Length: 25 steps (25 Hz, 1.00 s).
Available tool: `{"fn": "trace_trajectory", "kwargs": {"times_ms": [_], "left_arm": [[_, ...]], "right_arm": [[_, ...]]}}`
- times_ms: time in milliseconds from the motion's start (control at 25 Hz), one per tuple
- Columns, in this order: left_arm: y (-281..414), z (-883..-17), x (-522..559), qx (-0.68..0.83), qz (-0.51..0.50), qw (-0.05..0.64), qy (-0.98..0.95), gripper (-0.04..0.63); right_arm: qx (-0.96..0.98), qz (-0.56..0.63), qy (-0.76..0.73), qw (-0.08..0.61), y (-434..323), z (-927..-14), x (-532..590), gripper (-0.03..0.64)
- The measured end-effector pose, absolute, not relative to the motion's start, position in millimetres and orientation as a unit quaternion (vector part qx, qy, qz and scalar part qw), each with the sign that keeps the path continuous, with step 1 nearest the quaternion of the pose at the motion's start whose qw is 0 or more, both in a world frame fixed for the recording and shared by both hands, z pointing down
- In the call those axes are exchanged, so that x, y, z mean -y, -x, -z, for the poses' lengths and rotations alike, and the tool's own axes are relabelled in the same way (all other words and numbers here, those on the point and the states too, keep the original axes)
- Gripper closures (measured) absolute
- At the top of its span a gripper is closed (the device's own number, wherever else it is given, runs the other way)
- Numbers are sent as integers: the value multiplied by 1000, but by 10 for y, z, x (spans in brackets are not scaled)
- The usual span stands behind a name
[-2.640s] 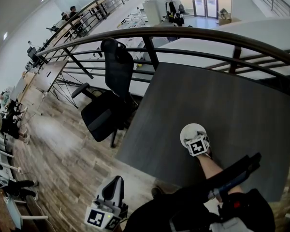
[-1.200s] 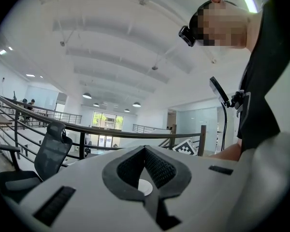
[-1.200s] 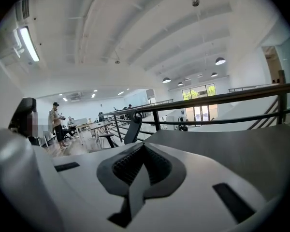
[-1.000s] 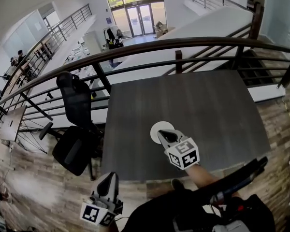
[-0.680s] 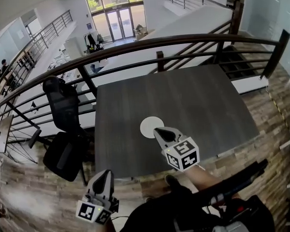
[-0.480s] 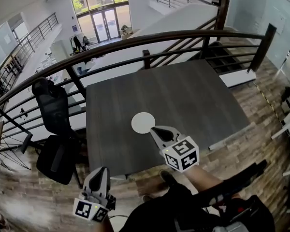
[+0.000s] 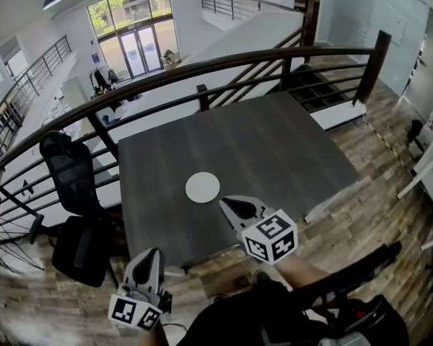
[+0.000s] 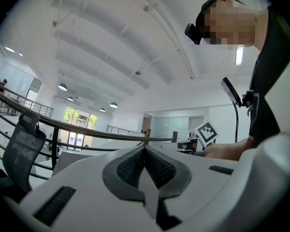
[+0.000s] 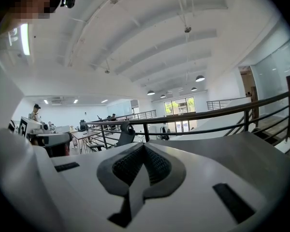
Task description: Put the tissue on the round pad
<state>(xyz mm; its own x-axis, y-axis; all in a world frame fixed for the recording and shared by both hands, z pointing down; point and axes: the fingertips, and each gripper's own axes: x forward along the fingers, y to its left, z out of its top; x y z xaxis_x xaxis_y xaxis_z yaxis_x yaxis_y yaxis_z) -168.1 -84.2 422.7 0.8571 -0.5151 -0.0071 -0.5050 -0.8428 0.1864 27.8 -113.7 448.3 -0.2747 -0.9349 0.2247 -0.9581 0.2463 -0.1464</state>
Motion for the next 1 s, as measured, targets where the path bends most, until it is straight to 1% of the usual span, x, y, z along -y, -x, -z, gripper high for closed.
{"fn": "trace_trajectory", "kwargs": {"times_ms": [400,760,1000], "left_arm": [[1233,-4054,855,274,31,73,-958,592],[834,-4067,794,274,18,64,-959,592],[708,-4046,787,275,17,63,-959,592]], "right_arm": [[804,-104,-584,43,-560,-4164,1011,615],[807,-112,-579,35,-862,-4210,871,615],[806,-108,-581,31,-991,-4226,868,615]]}}
